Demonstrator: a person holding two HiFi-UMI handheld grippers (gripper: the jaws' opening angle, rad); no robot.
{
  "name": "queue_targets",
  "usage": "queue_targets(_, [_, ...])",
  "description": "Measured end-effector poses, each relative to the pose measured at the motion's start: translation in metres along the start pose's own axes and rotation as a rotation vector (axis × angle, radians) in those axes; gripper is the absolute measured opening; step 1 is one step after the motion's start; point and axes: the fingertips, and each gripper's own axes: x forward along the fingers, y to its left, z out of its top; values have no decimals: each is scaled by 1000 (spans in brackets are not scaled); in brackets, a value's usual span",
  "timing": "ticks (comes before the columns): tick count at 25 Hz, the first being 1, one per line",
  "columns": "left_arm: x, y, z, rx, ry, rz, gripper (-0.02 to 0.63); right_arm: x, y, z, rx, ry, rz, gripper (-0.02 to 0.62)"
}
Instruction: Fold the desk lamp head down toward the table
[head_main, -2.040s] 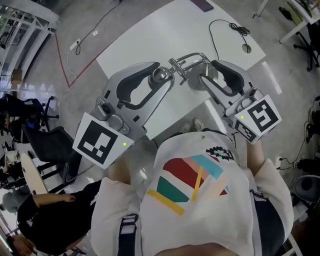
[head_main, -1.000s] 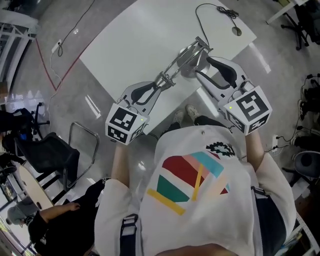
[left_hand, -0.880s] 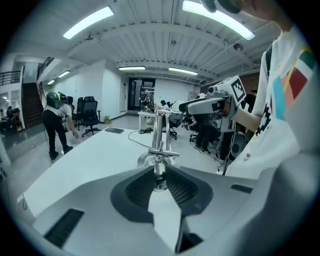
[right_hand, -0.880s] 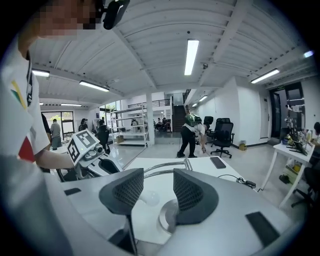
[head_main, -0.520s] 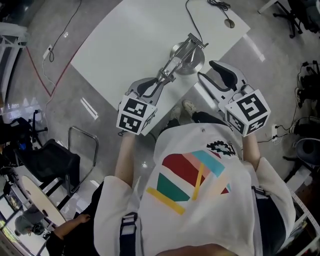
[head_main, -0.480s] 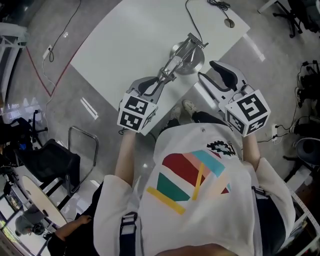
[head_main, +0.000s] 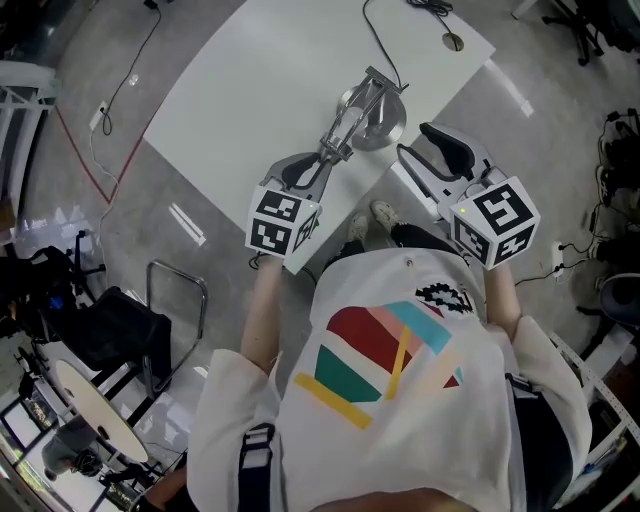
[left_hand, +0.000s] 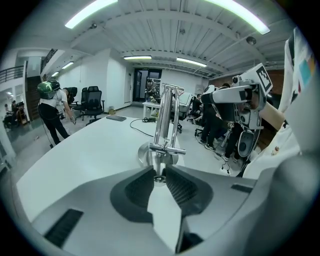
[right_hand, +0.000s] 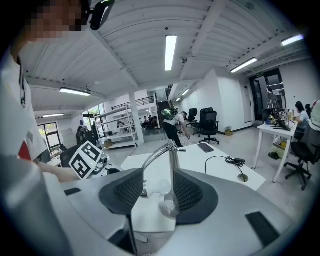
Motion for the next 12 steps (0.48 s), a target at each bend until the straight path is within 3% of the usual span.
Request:
queue_targets(7, [-3, -3, 0, -32, -83, 94, 118, 14, 29, 27, 64, -114, 107, 190])
queue_targets(9, [-18, -6, 11, -83, -166, 101, 118, 17, 41, 40, 44, -141, 138, 190])
queue_targets(12, [-60, -6, 56, -153, -359, 118, 118, 16, 48, 66, -6, -196, 152, 190])
